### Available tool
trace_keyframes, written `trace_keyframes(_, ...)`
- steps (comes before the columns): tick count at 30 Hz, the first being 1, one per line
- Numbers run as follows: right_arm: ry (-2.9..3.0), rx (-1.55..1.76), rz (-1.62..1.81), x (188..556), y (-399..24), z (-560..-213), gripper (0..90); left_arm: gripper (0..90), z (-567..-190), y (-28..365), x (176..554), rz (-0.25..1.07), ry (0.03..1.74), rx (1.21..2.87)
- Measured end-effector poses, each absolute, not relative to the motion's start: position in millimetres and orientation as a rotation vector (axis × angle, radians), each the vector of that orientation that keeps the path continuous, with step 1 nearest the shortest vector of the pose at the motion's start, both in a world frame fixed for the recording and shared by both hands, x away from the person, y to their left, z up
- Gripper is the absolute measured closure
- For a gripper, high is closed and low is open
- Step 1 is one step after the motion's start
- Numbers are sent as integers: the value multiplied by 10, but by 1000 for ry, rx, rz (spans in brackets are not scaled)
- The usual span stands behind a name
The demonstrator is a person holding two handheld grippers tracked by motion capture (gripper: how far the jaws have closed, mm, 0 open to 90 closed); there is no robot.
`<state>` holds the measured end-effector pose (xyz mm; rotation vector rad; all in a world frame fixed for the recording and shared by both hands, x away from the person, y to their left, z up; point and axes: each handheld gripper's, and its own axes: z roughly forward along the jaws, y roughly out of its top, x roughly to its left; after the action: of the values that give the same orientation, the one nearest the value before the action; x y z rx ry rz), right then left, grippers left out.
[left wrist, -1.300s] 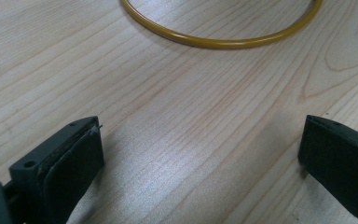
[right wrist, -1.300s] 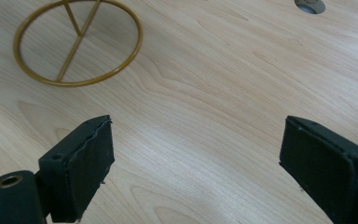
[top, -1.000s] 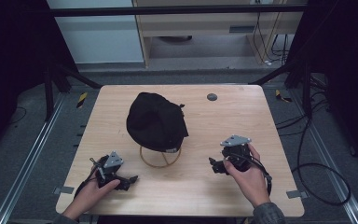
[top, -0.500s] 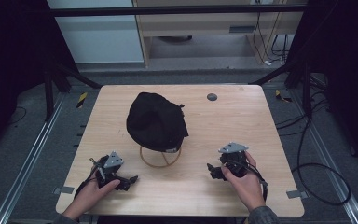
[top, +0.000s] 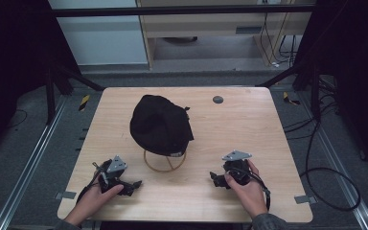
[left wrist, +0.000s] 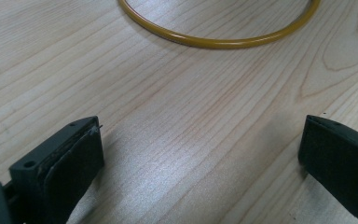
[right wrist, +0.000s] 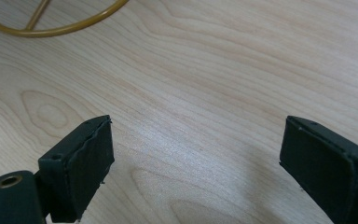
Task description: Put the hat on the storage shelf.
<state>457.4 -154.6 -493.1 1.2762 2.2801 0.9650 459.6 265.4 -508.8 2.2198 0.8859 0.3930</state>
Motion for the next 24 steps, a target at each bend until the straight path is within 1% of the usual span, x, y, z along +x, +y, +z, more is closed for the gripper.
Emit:
trace_keyframes(8, 2266, 1299, 959, 4634, -1507, -5048, 95, 0, -5088, 2654, 4596, 393, 886, 2220)
trace_keyframes(16, 2206, 1291, 966, 4645, -1461, -5116, 63, 0, -5089, 2653, 4595, 392, 884, 2220)
trace_keyframes(24, 2205, 1298, 956, 4648, -1442, -5119, 52, 0, -5088, 2646, 4596, 391, 882, 2222)
